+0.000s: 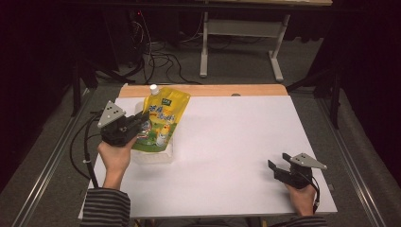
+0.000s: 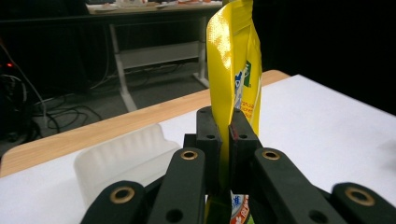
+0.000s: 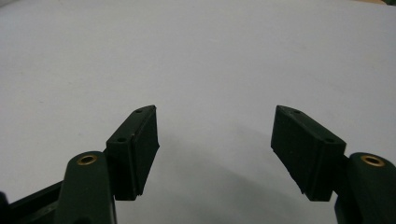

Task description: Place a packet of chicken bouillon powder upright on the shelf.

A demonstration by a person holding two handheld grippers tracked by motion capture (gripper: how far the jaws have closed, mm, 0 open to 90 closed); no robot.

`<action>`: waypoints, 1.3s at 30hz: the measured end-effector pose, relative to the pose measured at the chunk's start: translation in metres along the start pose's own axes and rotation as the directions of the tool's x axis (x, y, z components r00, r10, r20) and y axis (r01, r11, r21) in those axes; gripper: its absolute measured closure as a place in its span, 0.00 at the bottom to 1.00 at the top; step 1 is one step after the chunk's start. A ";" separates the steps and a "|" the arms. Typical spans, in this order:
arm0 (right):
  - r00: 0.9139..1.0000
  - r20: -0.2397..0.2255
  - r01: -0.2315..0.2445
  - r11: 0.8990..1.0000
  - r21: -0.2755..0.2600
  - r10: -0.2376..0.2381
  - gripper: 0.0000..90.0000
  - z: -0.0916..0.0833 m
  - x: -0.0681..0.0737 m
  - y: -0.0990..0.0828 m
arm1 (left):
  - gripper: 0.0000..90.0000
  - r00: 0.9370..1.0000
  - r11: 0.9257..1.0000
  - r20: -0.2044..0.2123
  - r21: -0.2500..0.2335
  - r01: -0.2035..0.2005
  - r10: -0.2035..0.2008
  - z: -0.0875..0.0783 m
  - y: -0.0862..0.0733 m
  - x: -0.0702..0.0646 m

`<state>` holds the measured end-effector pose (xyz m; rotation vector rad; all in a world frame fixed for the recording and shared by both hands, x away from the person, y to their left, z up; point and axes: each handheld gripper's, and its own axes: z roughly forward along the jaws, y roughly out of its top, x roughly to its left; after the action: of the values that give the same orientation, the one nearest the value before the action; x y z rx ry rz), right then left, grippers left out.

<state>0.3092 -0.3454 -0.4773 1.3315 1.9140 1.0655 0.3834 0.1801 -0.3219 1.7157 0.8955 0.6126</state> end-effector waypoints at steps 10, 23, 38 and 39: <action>1.000 0.000 0.005 1.000 -0.001 -0.005 0.36 0.000 0.000 0.000 | 0.95 0.998 0.999 -0.061 0.041 -0.016 0.019 0.018 -0.018 0.010; 1.000 0.001 0.001 1.000 0.003 -0.001 0.36 0.000 0.000 0.000 | 0.94 0.996 0.997 -0.076 0.075 -0.036 0.042 0.039 -0.030 0.007; 1.000 -0.002 0.004 1.000 0.002 -0.004 0.36 0.000 0.000 0.000 | 0.90 0.995 0.986 -0.075 0.160 -0.054 0.066 0.046 -0.033 0.003; 1.000 -0.001 0.002 1.000 0.002 -0.002 0.36 0.000 0.000 0.000 | 0.90 0.995 0.984 -0.070 0.169 -0.051 0.064 0.046 -0.032 0.004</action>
<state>0.3094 -0.3452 -0.4774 1.3303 1.9171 1.0637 0.4120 0.1624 -0.3665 1.8850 0.9762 0.6598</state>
